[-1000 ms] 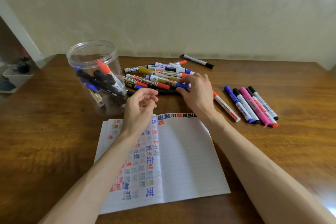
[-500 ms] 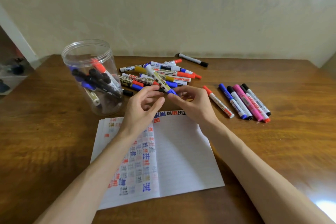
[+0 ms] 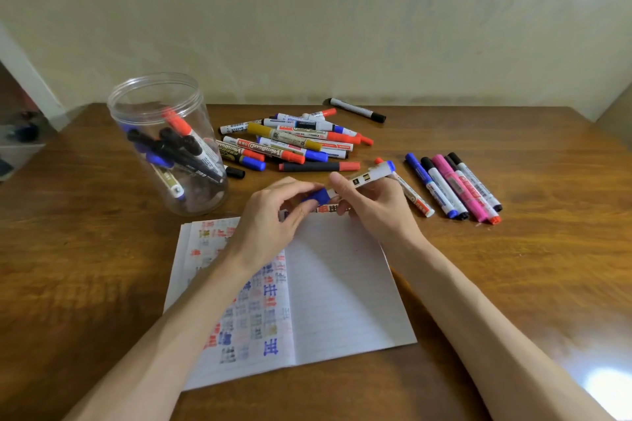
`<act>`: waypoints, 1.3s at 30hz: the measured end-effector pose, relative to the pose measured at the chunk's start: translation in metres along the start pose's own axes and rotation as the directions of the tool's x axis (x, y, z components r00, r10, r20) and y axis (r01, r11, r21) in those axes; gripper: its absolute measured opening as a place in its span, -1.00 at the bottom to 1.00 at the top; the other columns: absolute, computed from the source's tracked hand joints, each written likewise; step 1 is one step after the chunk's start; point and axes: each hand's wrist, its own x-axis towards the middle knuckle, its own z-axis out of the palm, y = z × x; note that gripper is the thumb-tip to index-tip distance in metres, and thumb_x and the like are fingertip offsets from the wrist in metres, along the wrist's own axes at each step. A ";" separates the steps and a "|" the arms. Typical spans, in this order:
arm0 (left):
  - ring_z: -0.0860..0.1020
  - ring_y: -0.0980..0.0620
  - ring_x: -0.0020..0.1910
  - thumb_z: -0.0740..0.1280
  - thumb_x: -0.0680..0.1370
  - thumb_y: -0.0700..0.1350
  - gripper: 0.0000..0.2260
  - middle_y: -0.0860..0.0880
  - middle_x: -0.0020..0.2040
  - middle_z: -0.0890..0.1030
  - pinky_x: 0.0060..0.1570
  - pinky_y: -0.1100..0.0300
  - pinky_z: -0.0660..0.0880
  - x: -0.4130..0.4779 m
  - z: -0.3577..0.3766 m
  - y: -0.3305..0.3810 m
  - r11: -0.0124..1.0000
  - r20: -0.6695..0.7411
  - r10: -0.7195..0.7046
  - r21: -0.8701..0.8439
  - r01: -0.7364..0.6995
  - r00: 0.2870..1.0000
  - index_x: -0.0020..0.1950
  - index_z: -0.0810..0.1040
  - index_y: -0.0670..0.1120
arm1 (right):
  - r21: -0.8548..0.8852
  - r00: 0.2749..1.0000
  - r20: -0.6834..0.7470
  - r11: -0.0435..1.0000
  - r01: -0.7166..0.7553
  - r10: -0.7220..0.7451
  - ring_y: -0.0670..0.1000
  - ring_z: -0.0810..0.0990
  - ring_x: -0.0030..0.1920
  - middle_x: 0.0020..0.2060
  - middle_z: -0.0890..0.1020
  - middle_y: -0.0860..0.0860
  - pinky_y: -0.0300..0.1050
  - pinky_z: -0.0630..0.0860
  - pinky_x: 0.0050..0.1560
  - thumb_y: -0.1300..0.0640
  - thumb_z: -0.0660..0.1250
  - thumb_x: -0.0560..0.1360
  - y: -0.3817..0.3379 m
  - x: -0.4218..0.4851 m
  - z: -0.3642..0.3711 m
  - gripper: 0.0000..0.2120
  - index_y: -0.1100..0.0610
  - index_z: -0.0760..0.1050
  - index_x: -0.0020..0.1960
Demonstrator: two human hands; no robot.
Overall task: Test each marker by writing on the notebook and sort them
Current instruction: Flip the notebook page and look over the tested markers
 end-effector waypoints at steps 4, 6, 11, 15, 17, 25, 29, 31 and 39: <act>0.60 0.26 0.06 0.42 0.48 0.11 -0.57 0.13 0.11 0.67 0.03 0.50 0.50 -0.002 0.000 0.005 0.997 0.023 0.052 0.056 -0.053 0.998 0.29 0.62 -0.04 | 0.069 0.999 0.025 0.997 0.028 -0.030 -0.08 0.69 -0.28 -0.26 0.76 0.02 -0.24 0.58 -0.24 -0.10 0.46 0.55 0.000 -0.006 0.003 -0.71 0.13 0.71 -0.10; 0.61 0.22 0.00 0.38 0.51 0.10 -0.60 0.09 0.08 0.69 -0.02 0.51 0.49 -0.003 -0.003 0.005 0.995 -0.018 0.067 0.081 -0.066 0.998 0.26 0.64 -0.08 | 0.107 0.997 0.029 0.992 0.067 -0.071 -0.01 0.67 -0.29 -0.27 0.74 0.08 -0.17 0.57 -0.24 -0.07 0.45 0.58 -0.002 -0.008 0.005 -0.71 0.15 0.72 -0.13; 0.60 0.18 -0.01 0.29 0.62 -0.03 -0.64 -0.02 0.12 0.68 -0.03 0.43 0.52 -0.004 -0.005 0.006 0.979 0.019 0.121 0.165 -0.123 0.992 0.34 0.58 -0.18 | 0.129 0.994 0.002 0.986 0.105 -0.106 0.04 0.65 -0.31 -0.30 0.72 0.13 -0.08 0.61 -0.19 -0.03 0.43 0.61 -0.006 -0.008 0.010 -0.69 0.16 0.71 -0.16; 0.58 0.17 -0.08 0.19 0.65 0.01 -0.65 0.02 0.03 0.65 -0.12 0.40 0.53 -0.004 -0.007 0.008 0.975 0.068 0.115 0.184 -0.125 0.991 0.27 0.58 -0.16 | 0.112 0.994 0.014 0.988 0.102 -0.104 0.06 0.66 -0.29 -0.29 0.72 0.13 -0.06 0.62 -0.15 -0.05 0.42 0.62 -0.007 -0.009 0.010 -0.67 0.17 0.71 -0.17; 0.60 0.14 -0.12 0.15 0.67 0.04 -0.70 0.13 -0.06 0.62 -0.19 0.24 0.57 -0.007 -0.010 0.011 0.984 0.092 0.077 0.152 -0.091 0.993 0.20 0.57 -0.09 | 0.072 0.991 0.028 0.989 0.127 -0.130 0.04 0.67 -0.28 -0.30 0.72 0.11 -0.10 0.62 -0.16 -0.06 0.41 0.62 -0.006 -0.011 0.008 -0.65 0.19 0.71 -0.16; 0.63 0.09 0.01 0.12 0.70 0.10 -0.71 0.12 -0.07 0.67 -0.03 0.12 0.62 -0.008 -0.021 0.021 0.973 0.297 -0.136 -0.140 0.184 0.945 0.19 0.58 0.04 | -0.005 0.960 0.133 0.968 0.251 -0.248 -0.05 0.65 -0.29 -0.33 0.70 -0.01 -0.21 0.56 -0.18 0.01 0.39 0.65 -0.012 -0.015 -0.003 -0.72 0.10 0.68 -0.17; 0.48 0.16 -0.27 0.12 0.73 0.00 -0.71 0.11 -0.27 0.53 -0.25 0.31 0.44 -0.005 -0.027 0.022 0.915 0.426 -0.134 -0.293 0.276 0.895 0.08 0.60 -0.07 | -0.014 0.939 0.181 0.954 0.298 -0.291 -0.03 0.67 -0.27 -0.29 0.71 0.00 -0.22 0.57 -0.20 0.04 0.38 0.64 -0.011 -0.015 -0.008 -0.76 0.14 0.68 -0.11; 0.38 0.04 -0.30 0.10 0.74 0.01 -0.67 -0.01 -0.29 0.42 -0.29 0.26 0.36 -0.005 -0.031 0.021 0.890 0.482 -0.120 -0.336 0.309 0.868 0.07 0.60 -0.14 | 0.005 0.924 0.214 0.947 0.322 -0.316 0.03 0.67 -0.25 -0.25 0.71 0.05 -0.13 0.61 -0.18 0.03 0.39 0.62 -0.010 -0.014 -0.008 -0.77 0.16 0.68 -0.08; 0.35 0.08 -0.34 0.13 0.72 0.04 -0.65 -0.03 -0.29 0.38 -0.32 0.27 0.37 -0.002 -0.063 -0.007 0.719 0.372 -0.328 -0.498 0.485 0.868 0.08 0.57 -0.20 | 0.327 0.965 -0.247 0.929 0.173 -0.093 -0.05 0.38 -0.32 -0.43 0.54 -0.07 -0.07 0.23 -0.15 0.08 0.35 0.64 -0.009 0.003 -0.058 -0.62 0.07 0.61 -0.35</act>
